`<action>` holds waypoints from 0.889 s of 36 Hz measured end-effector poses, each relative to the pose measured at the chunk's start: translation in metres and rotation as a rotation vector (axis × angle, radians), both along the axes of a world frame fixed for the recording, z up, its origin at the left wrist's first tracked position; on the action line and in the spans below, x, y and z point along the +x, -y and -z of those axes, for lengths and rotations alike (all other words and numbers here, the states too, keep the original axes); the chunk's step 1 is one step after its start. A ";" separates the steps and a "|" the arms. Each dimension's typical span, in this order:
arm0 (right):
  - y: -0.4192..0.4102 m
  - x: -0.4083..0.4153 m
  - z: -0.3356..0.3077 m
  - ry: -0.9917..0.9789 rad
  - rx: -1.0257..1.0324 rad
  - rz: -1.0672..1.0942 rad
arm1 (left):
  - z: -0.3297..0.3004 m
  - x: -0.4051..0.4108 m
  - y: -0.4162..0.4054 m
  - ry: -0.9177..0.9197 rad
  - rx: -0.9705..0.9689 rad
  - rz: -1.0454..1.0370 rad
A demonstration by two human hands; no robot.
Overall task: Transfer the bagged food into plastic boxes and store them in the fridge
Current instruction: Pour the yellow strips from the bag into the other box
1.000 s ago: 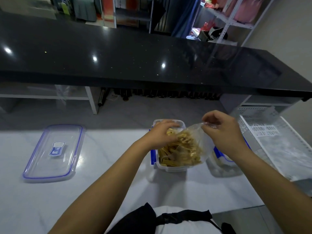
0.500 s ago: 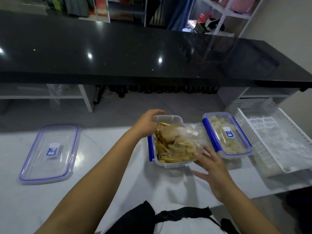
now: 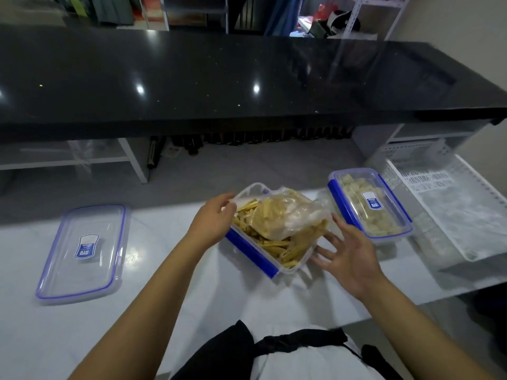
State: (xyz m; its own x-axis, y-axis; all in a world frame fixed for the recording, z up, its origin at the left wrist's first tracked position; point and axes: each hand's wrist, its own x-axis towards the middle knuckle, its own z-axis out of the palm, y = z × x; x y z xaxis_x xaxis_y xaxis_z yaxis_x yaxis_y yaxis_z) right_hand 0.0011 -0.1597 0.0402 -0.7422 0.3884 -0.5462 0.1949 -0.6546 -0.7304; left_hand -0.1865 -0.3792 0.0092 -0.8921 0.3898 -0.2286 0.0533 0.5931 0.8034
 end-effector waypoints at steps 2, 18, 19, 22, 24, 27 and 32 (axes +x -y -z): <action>-0.009 -0.003 -0.003 0.003 0.136 -0.099 | 0.001 0.026 0.014 -0.030 -0.078 0.041; -0.006 -0.042 -0.065 -0.140 1.788 -0.581 | -0.005 0.073 0.005 -0.351 -0.128 0.289; -0.009 -0.044 -0.069 -0.149 1.708 -0.519 | -0.006 0.070 -0.001 -0.360 -0.125 0.296; -0.015 -0.046 -0.078 -0.133 1.406 -0.344 | -0.011 0.062 -0.015 -0.394 -0.077 0.245; -0.017 -0.043 -0.078 -0.134 1.305 -0.275 | -0.014 0.057 -0.019 -0.407 0.020 0.176; -0.020 -0.035 -0.076 -0.141 1.214 -0.220 | -0.022 0.051 -0.018 -0.372 0.187 0.107; -0.022 -0.019 -0.074 -0.153 1.073 -0.170 | -0.037 0.045 -0.005 -0.363 0.257 0.125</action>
